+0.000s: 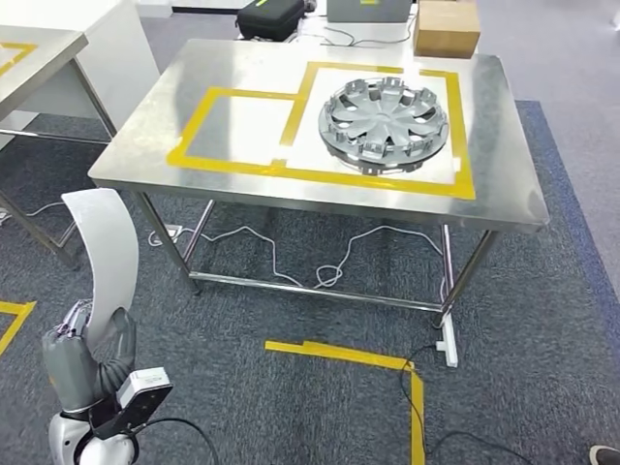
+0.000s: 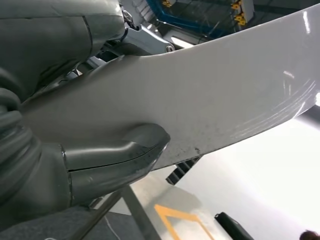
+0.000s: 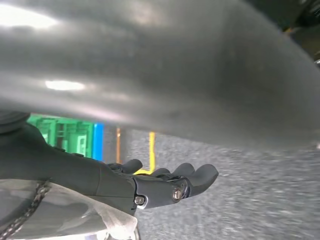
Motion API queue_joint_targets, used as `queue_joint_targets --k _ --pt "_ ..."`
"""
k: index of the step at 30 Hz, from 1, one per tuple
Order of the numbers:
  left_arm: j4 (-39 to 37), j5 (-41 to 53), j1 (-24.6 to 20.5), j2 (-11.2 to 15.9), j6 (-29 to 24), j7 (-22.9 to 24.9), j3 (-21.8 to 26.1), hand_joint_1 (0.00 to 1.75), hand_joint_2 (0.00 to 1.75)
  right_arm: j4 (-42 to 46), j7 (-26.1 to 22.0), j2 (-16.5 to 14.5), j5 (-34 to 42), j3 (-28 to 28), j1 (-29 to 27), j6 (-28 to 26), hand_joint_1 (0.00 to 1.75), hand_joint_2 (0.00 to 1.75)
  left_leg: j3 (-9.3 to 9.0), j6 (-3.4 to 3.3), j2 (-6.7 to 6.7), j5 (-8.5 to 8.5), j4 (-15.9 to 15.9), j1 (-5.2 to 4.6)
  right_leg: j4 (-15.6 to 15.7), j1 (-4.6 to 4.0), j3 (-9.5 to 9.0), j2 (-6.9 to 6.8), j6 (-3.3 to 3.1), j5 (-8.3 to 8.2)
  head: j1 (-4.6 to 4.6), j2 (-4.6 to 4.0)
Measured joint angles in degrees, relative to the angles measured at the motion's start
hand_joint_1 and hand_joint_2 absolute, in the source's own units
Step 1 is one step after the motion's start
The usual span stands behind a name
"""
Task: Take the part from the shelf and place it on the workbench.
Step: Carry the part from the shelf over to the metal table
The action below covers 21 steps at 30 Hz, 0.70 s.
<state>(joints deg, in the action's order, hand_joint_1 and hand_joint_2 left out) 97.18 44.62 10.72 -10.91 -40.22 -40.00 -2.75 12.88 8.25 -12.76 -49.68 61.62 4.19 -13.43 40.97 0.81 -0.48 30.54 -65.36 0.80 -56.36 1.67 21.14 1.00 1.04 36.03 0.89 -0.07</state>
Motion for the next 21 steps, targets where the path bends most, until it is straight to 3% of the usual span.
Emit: queue_joint_targets --k 1,2,5,6,7,9,10,11,12,14,15,16,17,19,21 --pt "0.01 -0.08 0.16 0.03 0.01 0.00 0.03 1.75 1.75 -0.01 -0.10 0.00 -0.08 0.02 0.13 -0.06 0.00 0.00 0.38 -0.13 0.01 -4.71 1.72 -0.04 -0.02 -0.09 -1.26 0.20 0.45 1.33 0.11 -0.01" --pt "0.04 -0.11 0.19 0.05 0.01 0.01 0.05 1.75 1.75 -0.01 -0.17 0.01 -0.13 0.03 0.40 -0.10 0.00 0.00 0.48 -0.28 -0.03 -7.54 2.42 -0.08 0.18 -0.19 -2.44 0.42 0.89 2.55 0.24 -0.01" --pt "0.87 -0.16 -0.57 -0.04 -0.01 0.02 -0.05 1.75 1.75 0.11 -0.20 0.04 -0.31 0.03 1.85 -0.19 0.00 0.00 -0.82 -1.09 -0.13 -6.86 2.25 0.07 2.02 -0.20 -5.44 0.35 1.81 4.66 0.22 -0.02" --pt "1.21 -0.17 -0.82 -0.11 -0.01 0.01 -0.09 1.75 1.75 0.15 -0.38 0.06 -0.36 0.02 2.19 -0.21 0.00 0.00 -1.17 -1.44 -0.16 -6.57 2.59 0.17 1.28 -0.20 -5.28 0.10 1.99 5.46 0.13 -0.02" --pt "1.42 -0.15 -0.89 -0.17 -0.01 0.00 -0.13 1.75 1.75 0.16 -0.82 0.07 -0.38 0.01 2.35 -0.23 0.00 0.00 -1.37 -1.81 -0.17 -6.38 2.89 0.26 -1.08 -0.21 -4.00 -0.18 2.13 6.74 0.03 -0.02" --pt "1.52 -0.14 -0.70 -0.23 -0.01 0.00 -0.13 1.75 1.75 0.16 -2.14 0.08 -0.39 0.01 2.07 -0.26 0.00 0.00 -1.47 -2.48 -0.20 -5.88 2.98 -0.03 -9.50 -0.41 1.79 -0.55 2.20 9.77 -0.09 -0.02" --pt "1.52 -0.13 -0.57 -0.24 0.00 0.00 -0.12 1.75 1.75 0.16 -2.65 0.08 -0.39 0.01 1.78 -0.28 0.00 0.00 -1.56 -2.72 -0.27 -5.61 2.98 -0.23 -13.28 -0.54 4.89 -0.58 2.11 10.26 -0.10 -0.02" --pt "1.52 -0.13 -0.46 -0.24 0.00 0.00 -0.11 1.75 1.75 0.16 -2.78 0.08 -0.40 0.02 1.44 -0.29 0.00 0.00 -1.81 -2.91 -0.39 -5.30 2.98 -0.45 -15.39 -0.72 7.34 -0.58 1.88 9.51 -0.08 -0.02" --pt "1.52 -0.12 -0.40 -0.25 0.00 0.00 -0.11 1.75 1.75 0.16 -2.54 0.08 -0.41 0.03 1.17 -0.31 0.00 0.00 -2.30 -3.03 -0.52 -4.94 2.99 -0.69 -15.12 -0.97 8.74 -0.56 1.49 7.33 -0.08 -0.02" --pt "1.52 -0.08 -0.37 -0.32 0.00 0.00 -0.11 1.75 1.75 0.16 -1.76 0.12 -0.43 0.04 0.75 -0.34 0.00 0.00 -3.59 -3.17 -0.67 -4.15 3.10 -1.05 -9.55 -1.74 8.86 -0.55 0.05 1.05 -0.13 -0.02" --pt "1.51 -0.06 -0.40 -0.36 0.00 0.00 -0.11 1.75 1.75 0.16 -1.53 0.29 -0.44 0.05 0.66 -0.37 0.00 0.00 -4.12 -3.14 -0.70 -3.82 3.17 -1.17 -6.53 -2.12 8.58 -0.60 -0.85 -1.28 0.10 -0.02" --pt "1.50 -0.07 -0.41 -0.41 0.00 0.00 -0.12 1.75 1.75 0.16 -1.57 0.39 -0.46 0.05 0.65 -0.41 0.00 0.00 -4.34 -2.96 -0.73 -3.69 3.31 -1.13 -4.36 -2.47 8.36 -0.64 -1.47 -2.58 0.23 -0.02" --pt "1.49 -0.09 -0.39 -0.45 0.00 0.00 -0.13 1.75 1.75 0.15 -1.72 0.49 -0.50 0.05 0.67 -0.44 0.00 0.00 -4.37 -2.70 -0.76 -3.69 3.52 -0.98 -3.26 -2.72 8.33 -0.66 -1.87 -2.86 0.41 -0.02" --pt "1.50 -0.13 -0.37 -0.50 0.00 0.00 -0.14 1.75 1.75 0.14 -1.98 0.49 -0.59 0.04 0.75 -0.46 0.00 0.00 -4.51 -1.98 -0.85 -4.01 4.22 -0.90 -1.92 -2.76 8.22 -0.67 -1.84 -3.19 0.45 -0.02" --pt "1.61 -0.15 -0.38 -0.52 0.00 0.00 -0.15 1.75 1.75 0.14 -1.93 0.48 -0.68 0.05 0.66 -0.44 0.00 0.00 -4.41 -1.38 -0.74 -3.48 3.80 -1.03 -0.38 -2.16 7.16 -0.78 -1.79 -4.27 0.49 -0.02"
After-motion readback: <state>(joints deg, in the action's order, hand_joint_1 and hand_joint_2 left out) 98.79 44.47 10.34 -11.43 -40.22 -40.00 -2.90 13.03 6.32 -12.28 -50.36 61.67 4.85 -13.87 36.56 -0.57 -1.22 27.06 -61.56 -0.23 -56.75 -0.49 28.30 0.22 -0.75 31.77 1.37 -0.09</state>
